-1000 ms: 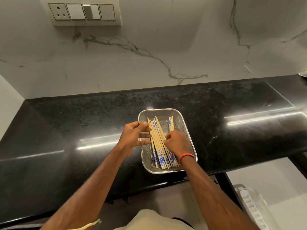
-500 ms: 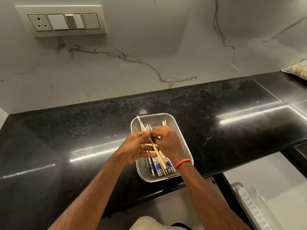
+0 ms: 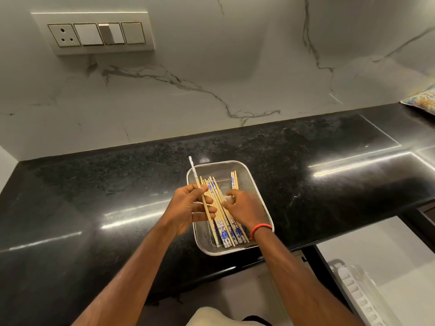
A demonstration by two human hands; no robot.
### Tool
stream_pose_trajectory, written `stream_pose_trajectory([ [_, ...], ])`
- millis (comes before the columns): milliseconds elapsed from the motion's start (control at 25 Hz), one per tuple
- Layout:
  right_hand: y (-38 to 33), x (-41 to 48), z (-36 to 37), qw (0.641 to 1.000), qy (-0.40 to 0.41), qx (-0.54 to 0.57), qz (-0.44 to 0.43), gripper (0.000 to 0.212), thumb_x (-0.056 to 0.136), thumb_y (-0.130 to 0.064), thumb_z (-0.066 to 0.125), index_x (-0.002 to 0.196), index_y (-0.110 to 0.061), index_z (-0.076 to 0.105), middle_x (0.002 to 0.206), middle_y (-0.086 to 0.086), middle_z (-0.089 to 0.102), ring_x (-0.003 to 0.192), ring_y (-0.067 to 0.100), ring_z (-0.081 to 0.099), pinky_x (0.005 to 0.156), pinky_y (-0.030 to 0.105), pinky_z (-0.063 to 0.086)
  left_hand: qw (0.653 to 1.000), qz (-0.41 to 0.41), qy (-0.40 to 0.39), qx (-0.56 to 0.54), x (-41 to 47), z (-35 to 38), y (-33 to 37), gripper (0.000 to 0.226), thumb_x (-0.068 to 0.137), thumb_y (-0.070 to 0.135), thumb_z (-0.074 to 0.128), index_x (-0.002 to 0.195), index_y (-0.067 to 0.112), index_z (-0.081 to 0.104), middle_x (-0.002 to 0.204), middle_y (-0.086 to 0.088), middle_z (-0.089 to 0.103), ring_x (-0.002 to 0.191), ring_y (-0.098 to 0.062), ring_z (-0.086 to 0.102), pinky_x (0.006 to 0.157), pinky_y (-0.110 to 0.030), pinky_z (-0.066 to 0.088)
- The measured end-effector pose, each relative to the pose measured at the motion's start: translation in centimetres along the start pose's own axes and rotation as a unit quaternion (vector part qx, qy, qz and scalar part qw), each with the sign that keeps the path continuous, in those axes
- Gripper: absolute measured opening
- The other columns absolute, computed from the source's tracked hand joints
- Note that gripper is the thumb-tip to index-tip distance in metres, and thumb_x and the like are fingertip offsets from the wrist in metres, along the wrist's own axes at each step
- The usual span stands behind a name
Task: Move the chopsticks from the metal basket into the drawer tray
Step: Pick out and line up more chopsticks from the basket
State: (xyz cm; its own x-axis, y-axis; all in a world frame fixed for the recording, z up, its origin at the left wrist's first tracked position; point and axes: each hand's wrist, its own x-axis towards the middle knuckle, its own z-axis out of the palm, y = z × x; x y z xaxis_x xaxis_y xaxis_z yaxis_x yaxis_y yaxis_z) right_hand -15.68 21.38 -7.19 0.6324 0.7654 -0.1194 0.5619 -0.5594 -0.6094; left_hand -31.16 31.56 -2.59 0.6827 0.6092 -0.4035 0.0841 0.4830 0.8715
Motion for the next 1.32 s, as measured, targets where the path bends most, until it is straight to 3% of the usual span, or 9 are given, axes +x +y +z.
stream_pose_trajectory([
  [160, 0.2, 0.2, 1.6, 0.995, 0.006, -0.098, -0.017, 0.034, 0.09, -0.03, 0.07, 0.123, -0.02, 0.065, 0.105, 0.003, 0.073, 0.098, 0.022, 0.069, 0.084, 0.037, 0.055, 1.0, 0.003, -0.006, 0.0, -0.9, 0.1, 0.1, 0.022, 0.102, 0.019, 0.058, 0.113, 0.002, 0.064, 0.083, -0.015, 0.076, 0.069, -0.032, 0.076, 0.057, -0.041, 0.063],
  [360, 0.7, 0.7, 1.0, 0.998, 0.022, -0.047, 0.018, 0.013, 0.09, -0.021, 0.071, 0.101, -0.014, 0.073, 0.092, 0.003, 0.074, 0.078, 0.012, 0.067, 0.074, 0.031, 0.059, 1.0, -0.001, -0.008, -0.001, -1.5, -0.2, -0.2, 0.024, 0.102, 0.021, 0.057, 0.115, 0.002, 0.065, 0.091, -0.017, 0.078, 0.073, -0.031, 0.077, 0.057, -0.04, 0.063],
  [440, 1.0, 0.3, 0.3, 0.999, 0.018, 0.009, 0.03, 0.015, 0.09, -0.019, 0.072, 0.104, -0.014, 0.073, 0.094, 0.004, 0.075, 0.073, 0.006, 0.063, 0.067, 0.021, 0.052, 1.0, -0.003, -0.009, 0.001, -1.5, -0.3, -0.3, 0.025, 0.102, 0.021, 0.057, 0.116, 0.002, 0.065, 0.094, -0.018, 0.078, 0.075, -0.032, 0.077, 0.057, -0.039, 0.062],
  [560, 0.8, -0.3, -1.1, 0.984, 0.02, 0.166, 0.055, 0.029, 0.088, -0.013, 0.073, 0.117, -0.009, 0.069, 0.093, 0.001, 0.072, 0.086, 0.012, 0.068, 0.077, 0.024, 0.056, 1.0, -0.005, -0.019, 0.007, -1.5, -0.2, -0.6, 0.026, 0.101, 0.021, 0.058, 0.117, 0.002, 0.065, 0.099, -0.019, 0.078, 0.077, -0.032, 0.077, 0.059, -0.04, 0.062],
  [760, -2.2, -1.1, -4.6, 0.932, 0.061, 0.356, -0.024, 0.018, 0.085, -0.006, 0.075, 0.098, -0.017, 0.074, 0.089, -0.004, 0.072, 0.088, 0.012, 0.07, 0.073, 0.021, 0.058, 0.999, -0.014, -0.037, 0.007, -1.7, 0.3, -0.5, 0.025, 0.103, 0.02, 0.054, 0.117, 0.002, 0.066, 0.101, -0.021, 0.077, 0.079, -0.034, 0.077, 0.062, -0.043, 0.063],
  [920, -4.2, -2.6, -4.5, 0.942, 0.016, 0.309, -0.131, 0.02, 0.089, -0.001, 0.068, 0.097, -0.017, 0.077, 0.091, -0.011, 0.075, 0.089, 0.001, 0.072, 0.078, 0.018, 0.058, 0.999, -0.01, -0.043, 0.008, -2.0, 1.0, -0.5, 0.026, 0.104, 0.019, 0.05, 0.114, 0.002, 0.067, 0.1, -0.021, 0.077, 0.081, -0.035, 0.076, 0.068, -0.048, 0.064],
  [1000, -4.8, -3.3, -3.5, 0.948, -0.004, 0.289, -0.136, 0.021, 0.092, -0.005, 0.065, 0.103, -0.017, 0.077, 0.094, -0.014, 0.074, 0.088, -0.003, 0.071, 0.072, 0.015, 0.058, 0.999, -0.004, -0.042, 0.005, -2.2, 1.4, -0.6, 0.025, 0.105, 0.018, 0.048, 0.112, 0.002, 0.067, 0.102, -0.022, 0.077, 0.083, -0.037, 0.077, 0.067, -0.049, 0.064],
  [1120, -5.0, -3.8, -2.5, 0.958, 0.009, 0.249, -0.14, 0.023, 0.094, -0.012, 0.063, 0.111, -0.021, 0.076, 0.105, -0.008, 0.076, 0.094, 0.0, 0.071, 0.083, 0.023, 0.06, 0.999, 0.007, -0.036, -0.006, -2.6, 1.4, -0.9, 0.026, 0.106, 0.015, 0.047, 0.11, 0.001, 0.067, 0.093, -0.018, 0.078, 0.085, -0.039, 0.077, 0.063, -0.046, 0.064],
  [1320, -4.6, -4.1, -2.6, 0.957, -0.01, 0.25, -0.147, 0.021, 0.093, -0.014, 0.065, 0.11, -0.023, 0.076, 0.105, -0.01, 0.076, 0.094, 0.0, 0.071, 0.084, 0.018, 0.057, 0.999, 0.021, -0.04, 0.006, -3.1, 0.9, -1.3, 0.024, 0.104, 0.018, 0.052, 0.114, 0.001, 0.067, 0.1, -0.021, 0.077, 0.082, -0.036, 0.077, 0.065, -0.045, 0.064],
])
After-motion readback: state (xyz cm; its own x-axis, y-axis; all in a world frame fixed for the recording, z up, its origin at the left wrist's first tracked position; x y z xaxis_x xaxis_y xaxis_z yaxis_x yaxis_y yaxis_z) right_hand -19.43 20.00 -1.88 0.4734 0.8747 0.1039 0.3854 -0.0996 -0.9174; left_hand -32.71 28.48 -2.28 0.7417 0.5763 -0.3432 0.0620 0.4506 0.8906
